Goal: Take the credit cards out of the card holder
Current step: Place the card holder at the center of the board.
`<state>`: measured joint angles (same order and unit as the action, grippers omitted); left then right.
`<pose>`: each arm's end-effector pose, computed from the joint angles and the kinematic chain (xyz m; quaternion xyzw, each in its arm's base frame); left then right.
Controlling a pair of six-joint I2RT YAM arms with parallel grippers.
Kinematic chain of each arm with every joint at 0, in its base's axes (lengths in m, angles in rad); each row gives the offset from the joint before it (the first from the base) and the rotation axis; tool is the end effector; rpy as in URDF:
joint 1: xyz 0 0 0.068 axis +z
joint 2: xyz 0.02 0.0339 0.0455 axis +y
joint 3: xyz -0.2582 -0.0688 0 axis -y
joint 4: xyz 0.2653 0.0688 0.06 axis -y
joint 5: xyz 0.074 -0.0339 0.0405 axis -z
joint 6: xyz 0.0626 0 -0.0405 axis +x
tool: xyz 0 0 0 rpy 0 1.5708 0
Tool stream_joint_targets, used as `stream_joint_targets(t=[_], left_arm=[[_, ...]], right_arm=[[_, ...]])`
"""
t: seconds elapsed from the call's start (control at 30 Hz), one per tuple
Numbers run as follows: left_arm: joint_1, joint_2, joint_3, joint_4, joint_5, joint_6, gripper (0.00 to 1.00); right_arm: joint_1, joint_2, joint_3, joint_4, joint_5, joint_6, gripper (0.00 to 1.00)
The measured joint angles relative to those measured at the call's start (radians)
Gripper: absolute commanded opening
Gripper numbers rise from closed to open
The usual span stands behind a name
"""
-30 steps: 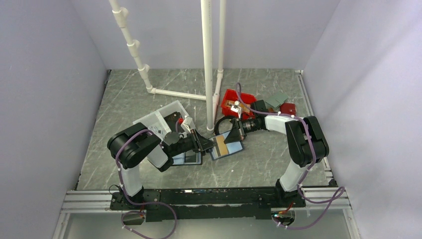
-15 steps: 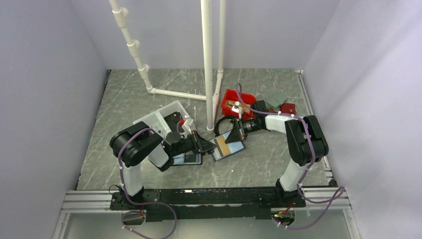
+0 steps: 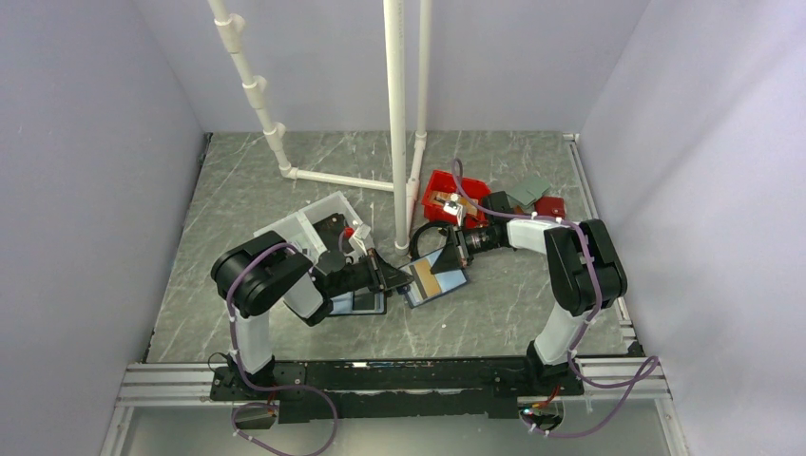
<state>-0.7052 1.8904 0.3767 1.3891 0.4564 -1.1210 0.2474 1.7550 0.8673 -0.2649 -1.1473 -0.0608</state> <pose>0.2146 -0.2189 0.0810 -0.0043 0.7455 -0.6138 0.2598 0.2980 0.1341 0.1083 -0.2374 0.7946 0.5448 0.1241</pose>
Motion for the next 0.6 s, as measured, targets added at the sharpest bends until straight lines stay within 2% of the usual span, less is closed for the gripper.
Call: stream_joint_targets(t=[0.1, 0.27, 0.6], left_arm=[[0.000, 0.000, 0.000, -0.002, 0.002, 0.002, 0.00], [0.000, 0.000, 0.005, -0.003, 0.021, 0.006, 0.00], [0.000, 0.000, 0.016, -0.003, 0.046, 0.010, 0.00]], right_arm=[[0.000, 0.000, 0.000, -0.001, 0.000, 0.000, 0.15], [0.000, 0.005, 0.000, -0.001, -0.008, 0.000, 0.24], [0.009, 0.023, 0.001, -0.003, -0.022, 0.001, 0.27]])
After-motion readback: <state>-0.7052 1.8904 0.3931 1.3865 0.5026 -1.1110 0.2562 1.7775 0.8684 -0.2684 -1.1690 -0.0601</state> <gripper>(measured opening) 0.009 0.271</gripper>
